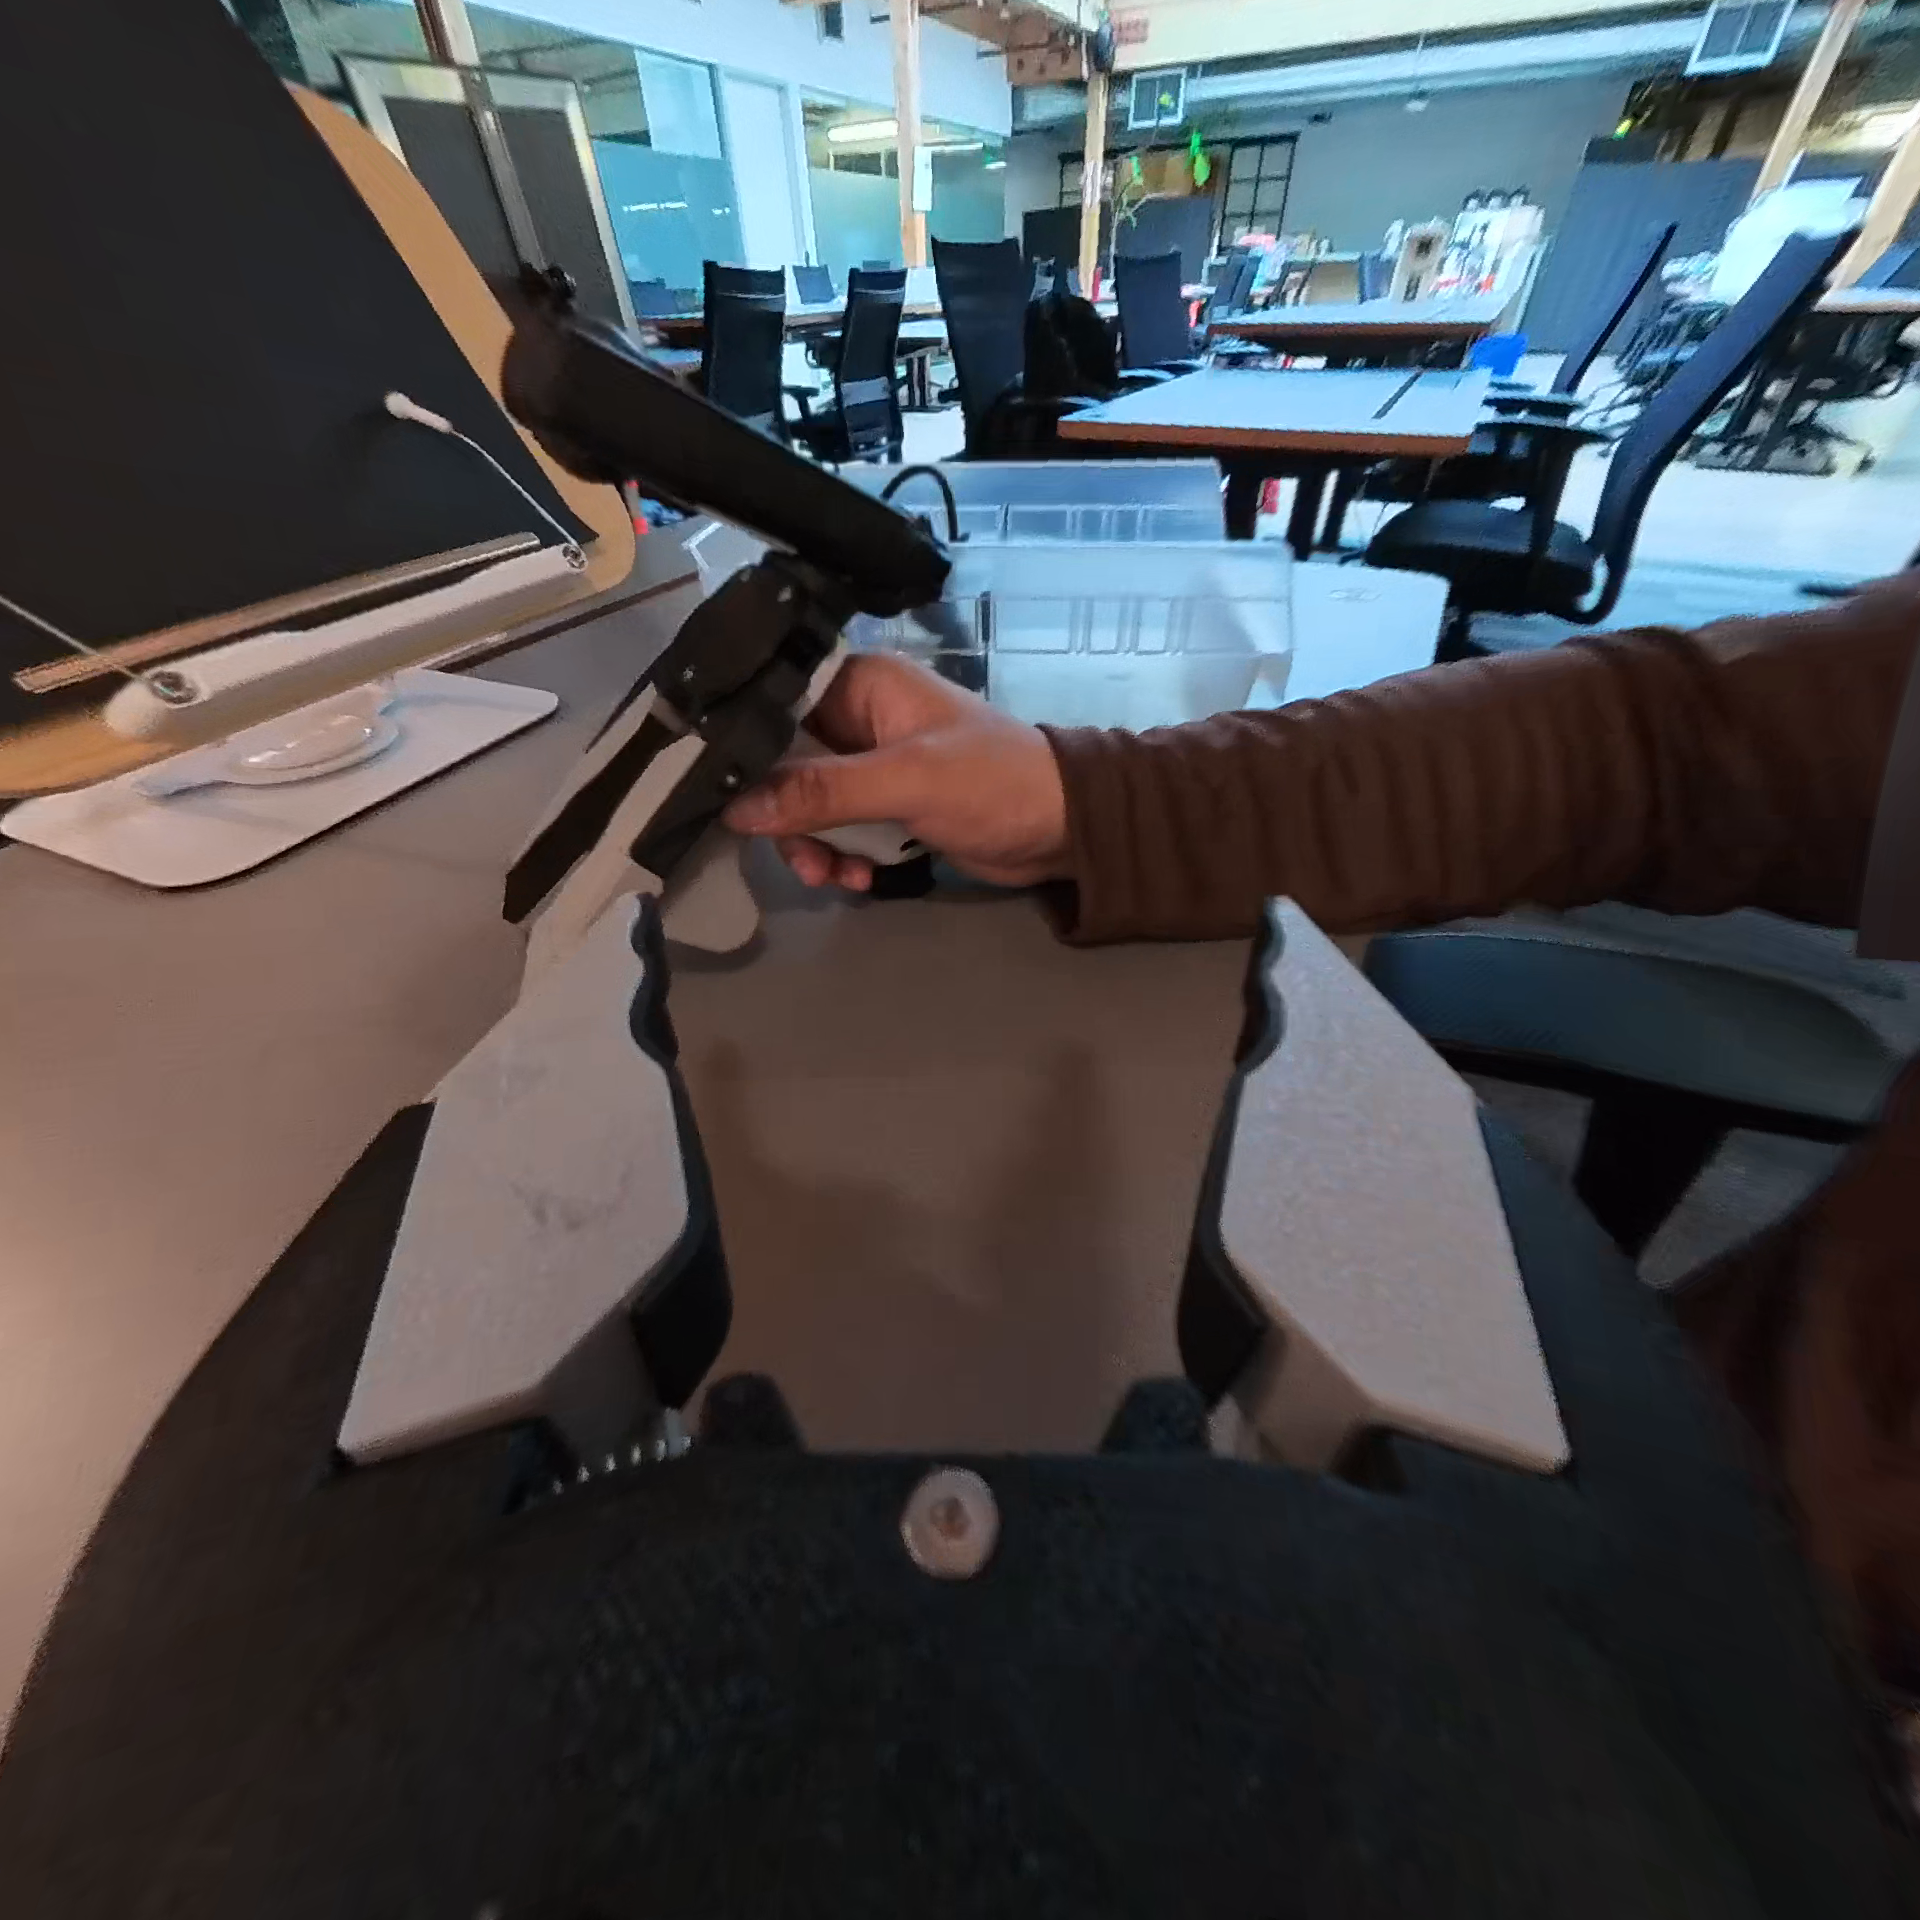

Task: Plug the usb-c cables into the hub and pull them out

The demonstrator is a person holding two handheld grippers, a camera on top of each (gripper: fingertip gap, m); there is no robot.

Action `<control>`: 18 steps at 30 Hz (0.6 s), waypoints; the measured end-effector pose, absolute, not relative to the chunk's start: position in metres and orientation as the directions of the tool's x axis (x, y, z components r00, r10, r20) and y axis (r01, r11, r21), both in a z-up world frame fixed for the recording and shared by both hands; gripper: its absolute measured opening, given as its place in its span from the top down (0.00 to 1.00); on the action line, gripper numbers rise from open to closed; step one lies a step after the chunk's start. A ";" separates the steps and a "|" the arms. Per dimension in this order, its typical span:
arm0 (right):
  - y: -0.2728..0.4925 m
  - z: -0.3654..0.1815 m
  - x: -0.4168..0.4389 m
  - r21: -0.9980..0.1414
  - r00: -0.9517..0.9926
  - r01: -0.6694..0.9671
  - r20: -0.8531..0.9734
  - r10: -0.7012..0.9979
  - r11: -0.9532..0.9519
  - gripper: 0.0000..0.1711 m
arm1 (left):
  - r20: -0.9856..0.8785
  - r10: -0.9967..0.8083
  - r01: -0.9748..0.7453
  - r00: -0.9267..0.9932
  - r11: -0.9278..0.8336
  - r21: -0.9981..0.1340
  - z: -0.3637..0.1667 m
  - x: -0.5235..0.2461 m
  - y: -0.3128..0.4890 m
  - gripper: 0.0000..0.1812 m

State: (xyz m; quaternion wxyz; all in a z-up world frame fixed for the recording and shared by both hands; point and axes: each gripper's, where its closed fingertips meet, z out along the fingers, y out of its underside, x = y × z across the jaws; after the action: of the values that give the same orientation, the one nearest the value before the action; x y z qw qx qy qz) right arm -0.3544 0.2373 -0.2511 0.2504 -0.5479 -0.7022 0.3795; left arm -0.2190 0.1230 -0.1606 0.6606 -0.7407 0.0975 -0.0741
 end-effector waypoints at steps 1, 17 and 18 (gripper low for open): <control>0.233 -0.252 -0.353 -0.805 -0.286 0.580 -0.058 0.957 0.125 0.68 | 0.003 -0.245 -0.025 0.970 -0.111 -0.994 -0.152 -0.222 0.115 0.38; 0.187 -0.262 -0.331 -0.765 -0.454 0.585 -0.035 0.890 0.268 0.68 | -0.015 0.204 0.157 0.979 -0.798 -0.581 -0.126 -0.564 0.012 0.58; 0.186 -0.262 -0.330 -0.763 -0.457 0.593 -0.056 0.888 0.257 0.68 | -0.006 0.201 0.162 0.980 -0.805 -0.571 -0.130 -0.577 0.012 0.58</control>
State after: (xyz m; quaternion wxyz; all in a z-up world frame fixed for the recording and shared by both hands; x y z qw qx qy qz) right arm -0.3305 0.1865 -0.2624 0.1974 -0.4821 -0.7678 0.3729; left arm -0.5770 0.0123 -0.1300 0.2973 -0.9494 -0.0956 0.0330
